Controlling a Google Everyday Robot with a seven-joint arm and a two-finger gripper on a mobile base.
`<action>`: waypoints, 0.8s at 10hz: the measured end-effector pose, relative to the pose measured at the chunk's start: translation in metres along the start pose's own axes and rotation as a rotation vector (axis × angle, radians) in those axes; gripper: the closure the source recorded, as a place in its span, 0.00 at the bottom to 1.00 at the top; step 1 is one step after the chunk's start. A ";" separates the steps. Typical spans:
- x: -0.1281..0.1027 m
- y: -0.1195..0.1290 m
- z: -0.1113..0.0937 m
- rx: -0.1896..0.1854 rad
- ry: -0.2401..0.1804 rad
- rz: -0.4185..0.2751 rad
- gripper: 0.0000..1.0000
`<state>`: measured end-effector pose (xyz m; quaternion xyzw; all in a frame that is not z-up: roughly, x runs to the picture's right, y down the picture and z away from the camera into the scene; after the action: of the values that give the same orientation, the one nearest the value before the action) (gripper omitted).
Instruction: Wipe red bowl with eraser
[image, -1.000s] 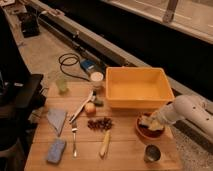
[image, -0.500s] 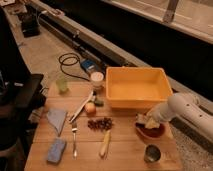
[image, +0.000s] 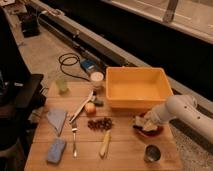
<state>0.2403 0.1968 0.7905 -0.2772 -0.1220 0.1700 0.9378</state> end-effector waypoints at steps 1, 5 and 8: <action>0.004 0.003 -0.003 -0.003 0.017 0.008 1.00; 0.020 -0.004 -0.011 -0.001 0.089 0.024 1.00; 0.016 -0.028 -0.008 0.019 0.107 0.003 1.00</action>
<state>0.2640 0.1771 0.8017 -0.2770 -0.0696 0.1577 0.9453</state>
